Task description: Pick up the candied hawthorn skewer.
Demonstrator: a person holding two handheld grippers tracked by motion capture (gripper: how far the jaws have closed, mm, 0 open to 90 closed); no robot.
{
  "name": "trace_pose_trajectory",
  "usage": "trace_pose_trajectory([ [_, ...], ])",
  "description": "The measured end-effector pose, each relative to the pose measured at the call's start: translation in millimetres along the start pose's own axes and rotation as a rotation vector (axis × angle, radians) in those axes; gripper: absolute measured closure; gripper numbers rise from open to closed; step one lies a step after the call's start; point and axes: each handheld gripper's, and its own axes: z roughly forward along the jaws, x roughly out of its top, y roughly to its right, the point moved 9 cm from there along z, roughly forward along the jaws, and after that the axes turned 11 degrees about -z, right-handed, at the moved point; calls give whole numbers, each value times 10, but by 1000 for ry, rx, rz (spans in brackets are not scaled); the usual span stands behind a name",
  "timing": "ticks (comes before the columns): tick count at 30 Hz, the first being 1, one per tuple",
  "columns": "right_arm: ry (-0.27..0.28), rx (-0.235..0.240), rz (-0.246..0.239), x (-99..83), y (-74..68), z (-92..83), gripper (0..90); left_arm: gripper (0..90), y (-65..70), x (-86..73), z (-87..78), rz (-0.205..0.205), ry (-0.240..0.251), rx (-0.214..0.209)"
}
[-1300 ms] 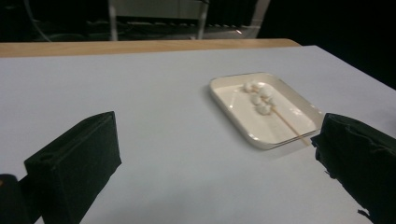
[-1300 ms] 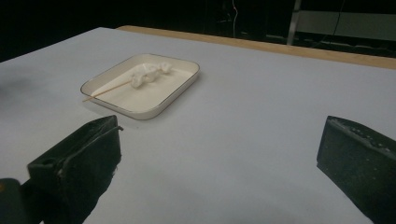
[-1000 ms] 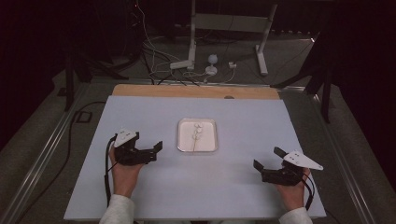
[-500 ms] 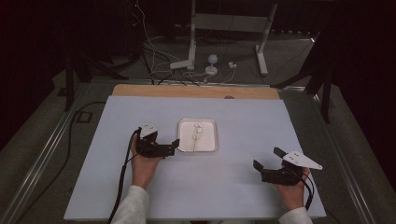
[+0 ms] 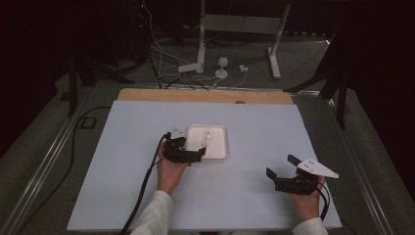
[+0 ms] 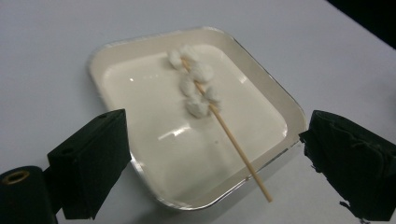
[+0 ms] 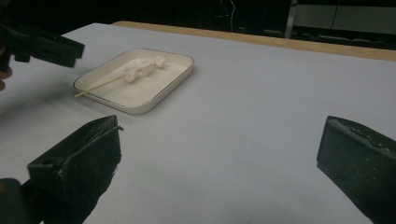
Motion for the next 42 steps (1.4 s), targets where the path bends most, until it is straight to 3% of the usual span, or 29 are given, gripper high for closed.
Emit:
trace_pose_trajectory([
  [8,-1,-3,6,-8,16,-10,0,124,71,-95,239,-14,-89,43],
  [11,0,-2,7,-10,21,-12,0,297,66,-129,267,1,-113,69],
  [16,-1,-3,6,-12,19,-11,0,548,65,-174,280,-10,-146,67],
  [19,-1,-2,7,-13,18,-9,0,616,62,-195,297,-17,-157,72],
  [20,-2,-2,6,-13,16,-9,0,677,60,-196,298,-20,-155,72],
  [29,-2,3,11,-21,22,-7,0,884,26,-200,312,-99,-166,50],
  [42,2,12,26,-26,26,-10,0,898,-19,-163,177,-118,-128,20],
])
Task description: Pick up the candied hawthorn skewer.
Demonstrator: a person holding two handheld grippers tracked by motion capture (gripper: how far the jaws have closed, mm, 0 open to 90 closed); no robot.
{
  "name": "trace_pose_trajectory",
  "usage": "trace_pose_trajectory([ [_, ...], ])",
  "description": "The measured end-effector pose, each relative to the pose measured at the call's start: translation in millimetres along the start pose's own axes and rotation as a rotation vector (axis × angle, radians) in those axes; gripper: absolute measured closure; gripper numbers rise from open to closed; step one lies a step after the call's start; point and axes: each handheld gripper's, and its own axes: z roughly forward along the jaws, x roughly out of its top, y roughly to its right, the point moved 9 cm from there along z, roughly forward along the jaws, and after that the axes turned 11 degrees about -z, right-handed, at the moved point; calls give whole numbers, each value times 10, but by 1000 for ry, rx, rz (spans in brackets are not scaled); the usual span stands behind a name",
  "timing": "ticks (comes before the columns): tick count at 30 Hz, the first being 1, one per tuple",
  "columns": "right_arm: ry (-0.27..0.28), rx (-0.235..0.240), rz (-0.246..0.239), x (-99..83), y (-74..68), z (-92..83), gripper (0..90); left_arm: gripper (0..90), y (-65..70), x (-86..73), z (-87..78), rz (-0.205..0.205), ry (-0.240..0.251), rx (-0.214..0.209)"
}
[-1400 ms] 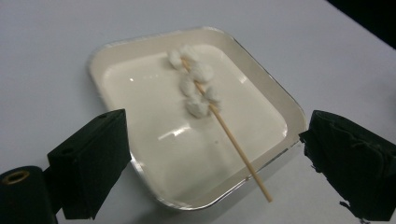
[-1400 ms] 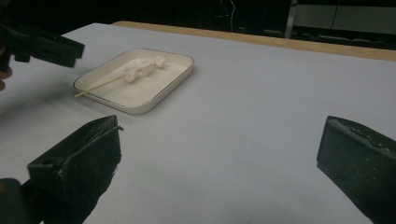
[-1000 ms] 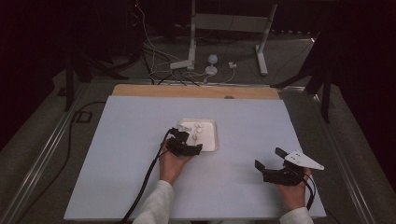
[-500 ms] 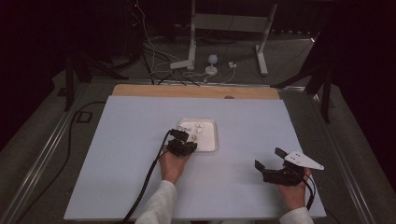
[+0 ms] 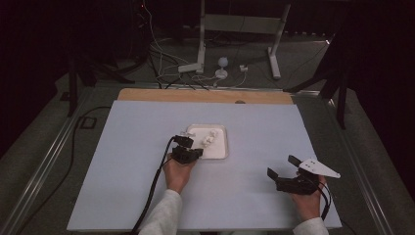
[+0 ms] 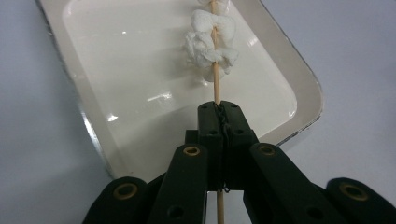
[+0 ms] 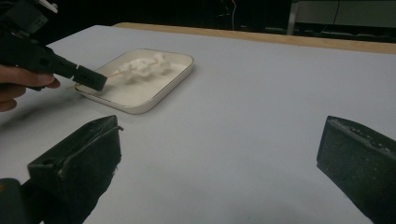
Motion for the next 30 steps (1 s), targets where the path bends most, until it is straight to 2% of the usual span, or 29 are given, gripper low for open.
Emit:
trace_pose_trajectory([
  [5,-3,2,1,-6,-5,4,0,897,-16,25,-119,-2,30,-23],
  [10,-5,7,3,-12,-5,14,0,897,-30,42,-250,13,56,-29],
  [20,-5,16,7,-4,-37,12,0,897,-30,51,-546,34,103,-74],
  [26,-5,22,7,3,-57,19,0,896,-51,38,-684,34,128,-87],
  [30,2,32,26,17,-62,20,0,896,-85,14,-762,45,143,-100],
])
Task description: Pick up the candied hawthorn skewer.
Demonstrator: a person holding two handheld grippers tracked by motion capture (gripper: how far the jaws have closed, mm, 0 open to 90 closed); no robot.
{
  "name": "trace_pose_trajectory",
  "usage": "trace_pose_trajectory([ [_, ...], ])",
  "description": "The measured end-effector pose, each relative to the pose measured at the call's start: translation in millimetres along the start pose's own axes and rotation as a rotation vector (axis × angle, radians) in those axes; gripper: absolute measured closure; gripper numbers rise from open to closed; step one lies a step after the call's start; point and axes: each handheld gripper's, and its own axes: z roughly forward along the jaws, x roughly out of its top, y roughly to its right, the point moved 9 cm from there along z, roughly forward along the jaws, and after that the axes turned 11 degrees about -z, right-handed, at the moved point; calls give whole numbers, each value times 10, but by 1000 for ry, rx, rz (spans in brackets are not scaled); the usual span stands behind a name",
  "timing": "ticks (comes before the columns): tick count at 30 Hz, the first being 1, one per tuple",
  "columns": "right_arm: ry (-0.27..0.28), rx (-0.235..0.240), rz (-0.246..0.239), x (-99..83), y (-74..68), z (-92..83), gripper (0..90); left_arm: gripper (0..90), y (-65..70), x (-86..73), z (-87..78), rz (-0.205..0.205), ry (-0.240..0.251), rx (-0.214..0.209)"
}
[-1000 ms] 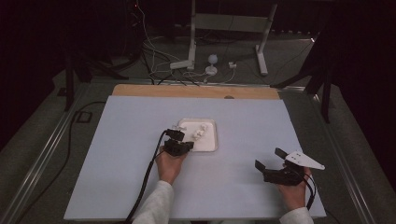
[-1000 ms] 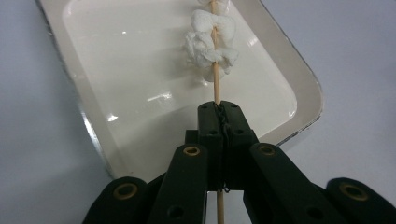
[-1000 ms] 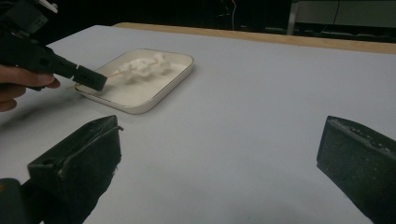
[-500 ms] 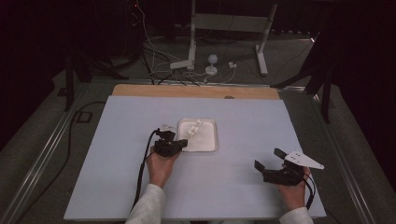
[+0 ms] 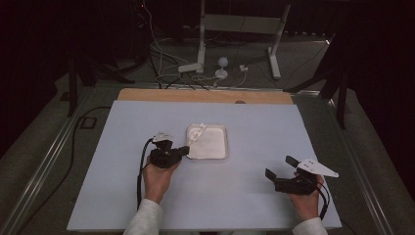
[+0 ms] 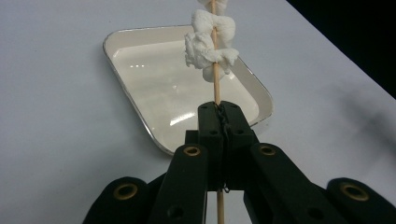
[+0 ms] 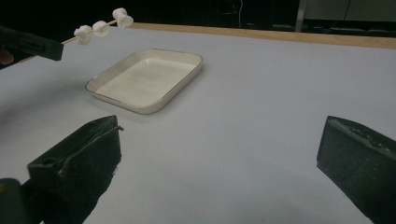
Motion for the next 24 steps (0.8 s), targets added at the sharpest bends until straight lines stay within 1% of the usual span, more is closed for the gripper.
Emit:
trace_pose_trajectory([
  [2,5,7,18,23,4,-5,0,896,-20,-18,-44,4,1,1],
  [4,10,8,15,57,6,-13,0,896,-44,-33,-91,16,5,-1],
  [8,15,20,19,125,-10,-10,0,896,-111,-64,-182,14,13,3],
  [9,16,20,13,150,-13,-6,0,896,-124,-71,-203,15,15,4],
  [10,20,24,7,203,-23,10,0,896,-140,-83,-243,19,24,2],
  [13,14,33,1,266,-45,56,0,896,-144,-99,-281,19,30,-2],
  [16,11,41,1,307,-65,93,0,896,-138,-128,-337,29,43,-15],
  [17,7,47,0,354,-84,129,0,896,-140,-138,-354,34,47,-19],
  [20,8,53,1,441,-106,183,0,896,-149,-176,-381,41,48,-23],
  [23,4,62,-7,536,-129,246,0,896,-156,-199,-392,45,47,-25],
  [24,4,62,-7,536,-129,246,0,896,-157,-199,-398,47,50,-27],
])
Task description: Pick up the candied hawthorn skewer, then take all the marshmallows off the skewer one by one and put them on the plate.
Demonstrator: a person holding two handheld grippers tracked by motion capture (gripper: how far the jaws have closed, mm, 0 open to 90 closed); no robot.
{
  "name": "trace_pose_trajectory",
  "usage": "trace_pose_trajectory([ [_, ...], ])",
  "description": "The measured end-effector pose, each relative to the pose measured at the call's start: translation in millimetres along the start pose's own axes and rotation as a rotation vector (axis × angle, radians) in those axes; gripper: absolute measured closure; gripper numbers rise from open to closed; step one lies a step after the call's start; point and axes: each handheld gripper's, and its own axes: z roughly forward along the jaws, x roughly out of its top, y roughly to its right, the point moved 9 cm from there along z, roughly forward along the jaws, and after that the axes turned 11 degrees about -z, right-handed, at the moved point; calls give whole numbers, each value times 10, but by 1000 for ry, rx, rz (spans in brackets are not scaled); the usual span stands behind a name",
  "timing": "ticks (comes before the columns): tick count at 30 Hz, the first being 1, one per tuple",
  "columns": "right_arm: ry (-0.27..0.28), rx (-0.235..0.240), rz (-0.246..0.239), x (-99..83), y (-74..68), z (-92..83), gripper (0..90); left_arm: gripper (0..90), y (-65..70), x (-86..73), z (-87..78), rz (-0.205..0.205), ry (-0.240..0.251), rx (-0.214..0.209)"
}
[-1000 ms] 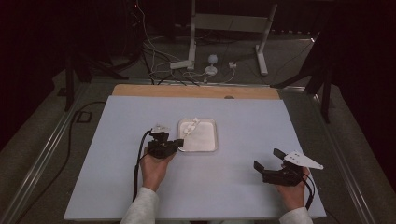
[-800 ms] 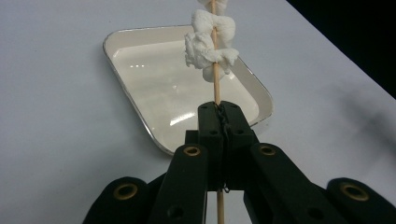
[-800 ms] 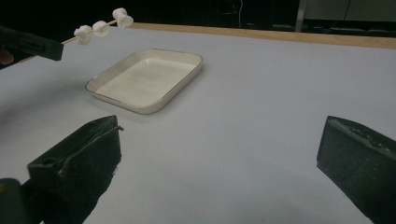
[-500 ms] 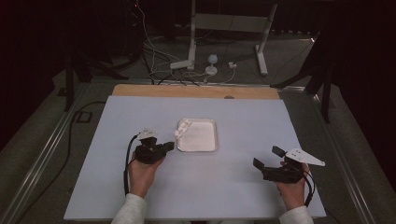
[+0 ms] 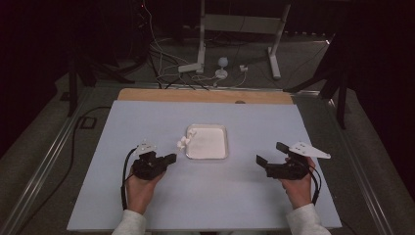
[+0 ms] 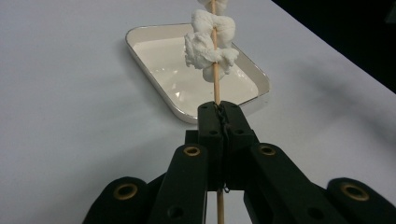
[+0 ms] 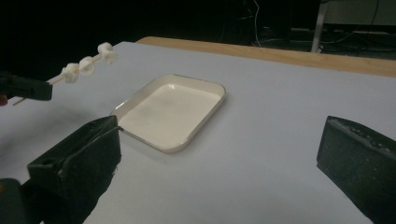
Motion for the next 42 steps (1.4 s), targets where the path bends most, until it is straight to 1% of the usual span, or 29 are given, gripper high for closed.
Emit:
trace_pose_trajectory([
  [1,-4,7,-8,69,-20,44,0,896,4,3,-8,3,5,-5],
  [3,-6,14,-21,141,-44,84,0,896,14,7,-21,10,11,-10],
  [4,-6,14,-21,141,-44,84,0,896,20,8,-29,14,15,-13],
  [7,1,25,-34,264,-83,142,0,896,40,8,-60,26,25,-19],
  [9,7,43,-38,386,-126,210,0,896,48,18,-82,32,39,-26],
  [10,7,43,-38,386,-126,210,0,896,51,22,-93,32,44,-28],
  [11,7,57,-43,459,-163,266,0,896,51,26,-101,36,48,-27],
  [13,5,63,-47,492,-184,297,0,896,55,29,-112,38,53,-29],
  [14,-2,74,-60,550,-233,364,0,896,57,31,-114,42,56,-29],
  [15,-2,74,-60,550,-233,364,0,896,59,30,-112,45,57,-29],
  [16,-8,89,-70,596,-285,436,0,896,61,28,-110,49,56,-30],
  [17,-8,89,-70,596,-285,436,0,896,67,26,-107,54,58,-34],
  [19,-14,108,-79,630,-345,512,0,896,77,22,-101,62,57,-32],
  [21,-18,136,-94,671,-443,636,0,896,92,22,-98,69,60,-38],
  [22,-18,136,-94,671,-443,636,0,896,101,20,-99,71,61,-39],
  [24,-35,162,-98,682,-516,726,0,896,114,18,-101,80,59,-41],
  [25,-39,183,-103,708,-583,810,0,896,118,18,-101,82,60,-41],
  [26,-39,183,-103,708,-583,810,0,896,123,15,-100,83,60,-41],
  [27,-37,203,-93,744,-647,884,0,896,129,13,-98,85,60,-43],
  [28,-37,203,-93,744,-647,884,0,896,133,12,-94,87,60,-43],
  [32,-32,232,-70,814,-729,1023,0,896,151,9,-83,90,60,-48],
  [33,-35,247,-45,838,-757,1089,0,896,164,9,-84,91,61,-51],
  [34,-35,247,-45,838,-757,1089,0,896,164,9,-84,91,61,-51],
  [35,-37,256,-32,848,-772,1122,0,896,171,8,-86,91,62,-53],
  [36,-42,276,-4,858,-804,1187,2,896,177,6,-88,94,63,-55],
  [37,-49,285,9,858,-822,1219,6,896,184,6,-83,100,62,-58],
  [39,-59,290,17,852,-836,1249,13,896,187,8,-80,98,65,-61],
  [41,-72,304,30,843,-871,1296,59,896,201,5,-76,97,67,-68],
  [42,-83,310,34,835,-891,1319,102,896,206,5,-75,100,67,-69],
])
